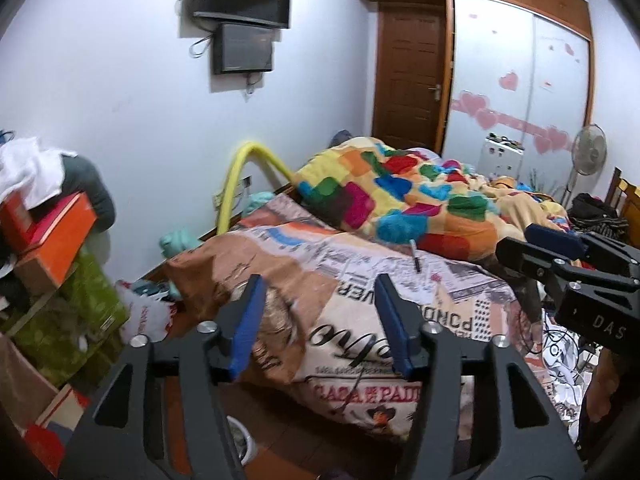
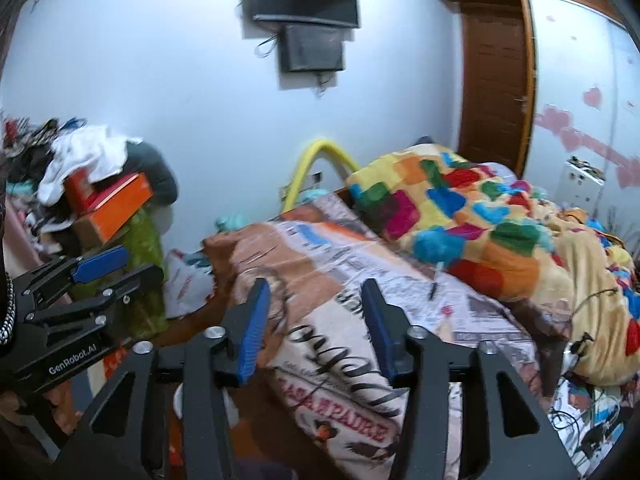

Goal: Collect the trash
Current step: 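Move both tools back toward the remaining items on the newspaper-print sheet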

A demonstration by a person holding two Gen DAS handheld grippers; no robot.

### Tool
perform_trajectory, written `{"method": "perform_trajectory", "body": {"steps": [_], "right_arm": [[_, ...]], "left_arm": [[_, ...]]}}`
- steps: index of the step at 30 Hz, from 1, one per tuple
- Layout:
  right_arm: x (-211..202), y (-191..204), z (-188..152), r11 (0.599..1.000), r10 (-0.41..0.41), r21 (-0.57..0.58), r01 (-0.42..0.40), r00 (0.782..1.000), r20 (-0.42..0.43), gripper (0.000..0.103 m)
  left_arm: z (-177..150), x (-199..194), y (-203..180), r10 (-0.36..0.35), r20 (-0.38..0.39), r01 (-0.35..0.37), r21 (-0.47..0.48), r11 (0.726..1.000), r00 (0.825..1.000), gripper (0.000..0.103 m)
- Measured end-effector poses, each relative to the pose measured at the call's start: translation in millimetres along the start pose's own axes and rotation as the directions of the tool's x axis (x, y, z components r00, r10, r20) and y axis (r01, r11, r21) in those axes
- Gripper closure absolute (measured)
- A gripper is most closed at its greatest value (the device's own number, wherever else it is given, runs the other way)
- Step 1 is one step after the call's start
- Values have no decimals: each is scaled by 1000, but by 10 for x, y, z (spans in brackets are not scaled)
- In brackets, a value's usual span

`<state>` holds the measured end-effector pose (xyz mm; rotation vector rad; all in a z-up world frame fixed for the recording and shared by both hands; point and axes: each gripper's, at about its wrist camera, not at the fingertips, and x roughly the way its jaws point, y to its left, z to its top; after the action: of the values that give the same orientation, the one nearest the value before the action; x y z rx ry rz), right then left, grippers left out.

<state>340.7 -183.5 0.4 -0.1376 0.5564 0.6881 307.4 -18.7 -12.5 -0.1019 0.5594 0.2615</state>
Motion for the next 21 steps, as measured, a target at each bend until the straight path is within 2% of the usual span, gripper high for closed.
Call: {"method": "perform_trajectory", "body": {"steps": [2, 6, 12, 21], "right_arm": [[-25, -147, 14, 999, -45, 5, 44, 999, 24, 44], [-31, -439, 11, 992, -123, 24, 122, 991, 56, 32], [170, -921, -65, 976, -211, 68, 208, 976, 43, 31], [700, -1578, -323, 956, -265, 112, 272, 961, -74, 31]], "left_arm": [[63, 93, -121, -15, 4, 15, 4, 1000, 1000, 36], [165, 322, -310, -62, -3, 62, -3, 998, 998, 33], [259, 820, -561, -117, -34, 117, -21, 993, 993, 32], [236, 1676, -850, -140, -101, 140, -4, 990, 985, 32]]}}
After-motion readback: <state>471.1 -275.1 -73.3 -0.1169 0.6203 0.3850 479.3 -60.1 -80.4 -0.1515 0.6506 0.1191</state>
